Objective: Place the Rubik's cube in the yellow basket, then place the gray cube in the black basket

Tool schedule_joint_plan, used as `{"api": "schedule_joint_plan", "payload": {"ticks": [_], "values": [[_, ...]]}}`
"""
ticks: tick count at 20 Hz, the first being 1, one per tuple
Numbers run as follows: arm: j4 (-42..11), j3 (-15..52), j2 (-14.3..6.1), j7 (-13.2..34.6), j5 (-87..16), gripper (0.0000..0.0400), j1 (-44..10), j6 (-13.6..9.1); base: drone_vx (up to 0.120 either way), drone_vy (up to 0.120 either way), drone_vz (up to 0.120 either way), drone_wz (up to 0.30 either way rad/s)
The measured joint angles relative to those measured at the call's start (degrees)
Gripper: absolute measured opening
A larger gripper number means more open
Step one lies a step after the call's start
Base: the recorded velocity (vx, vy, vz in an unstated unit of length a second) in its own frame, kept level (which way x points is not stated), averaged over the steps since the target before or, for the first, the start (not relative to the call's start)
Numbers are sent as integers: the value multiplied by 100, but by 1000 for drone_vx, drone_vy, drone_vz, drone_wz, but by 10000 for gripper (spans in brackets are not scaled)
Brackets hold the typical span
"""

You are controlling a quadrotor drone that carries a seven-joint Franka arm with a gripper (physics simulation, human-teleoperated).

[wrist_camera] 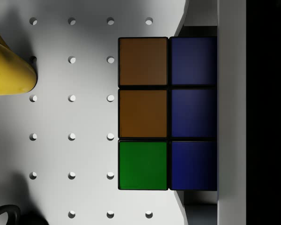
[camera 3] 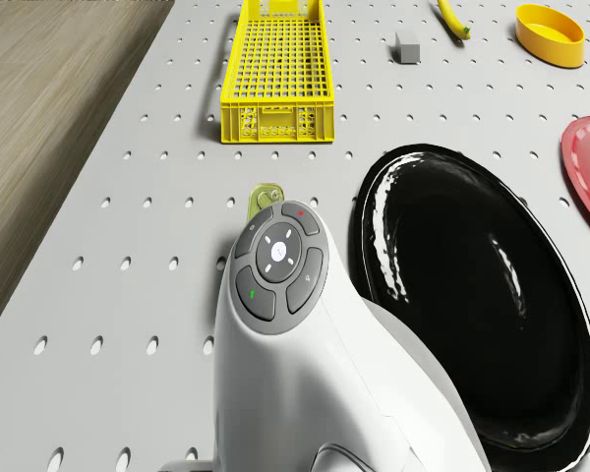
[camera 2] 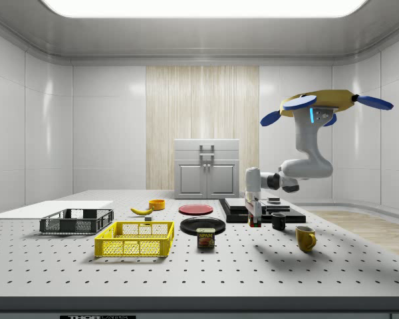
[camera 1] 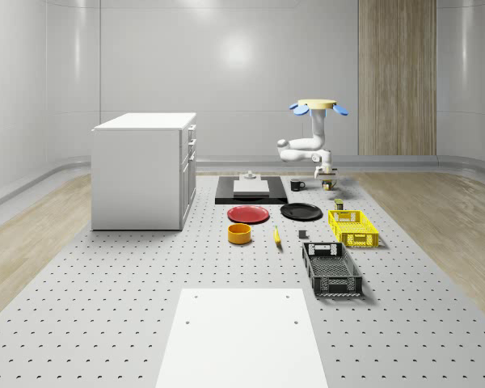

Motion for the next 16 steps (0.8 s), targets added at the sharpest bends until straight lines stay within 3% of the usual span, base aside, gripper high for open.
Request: {"api": "schedule_joint_plan", "payload": {"ticks": [3, 8, 13, 16], "values": [[-5, 46, -32, 15, 52, 325, -13, 18, 107, 0, 107, 0], [-6, 85, -89, 34, 105, 325, -34, 63, 120, 0, 0, 0], [-4, 105, -147, 50, 140, 325, -52, 114, 120, 0, 104, 0], [-2, 114, -181, 59, 157, 325, -63, 145, 120, 0, 0, 0]]}}
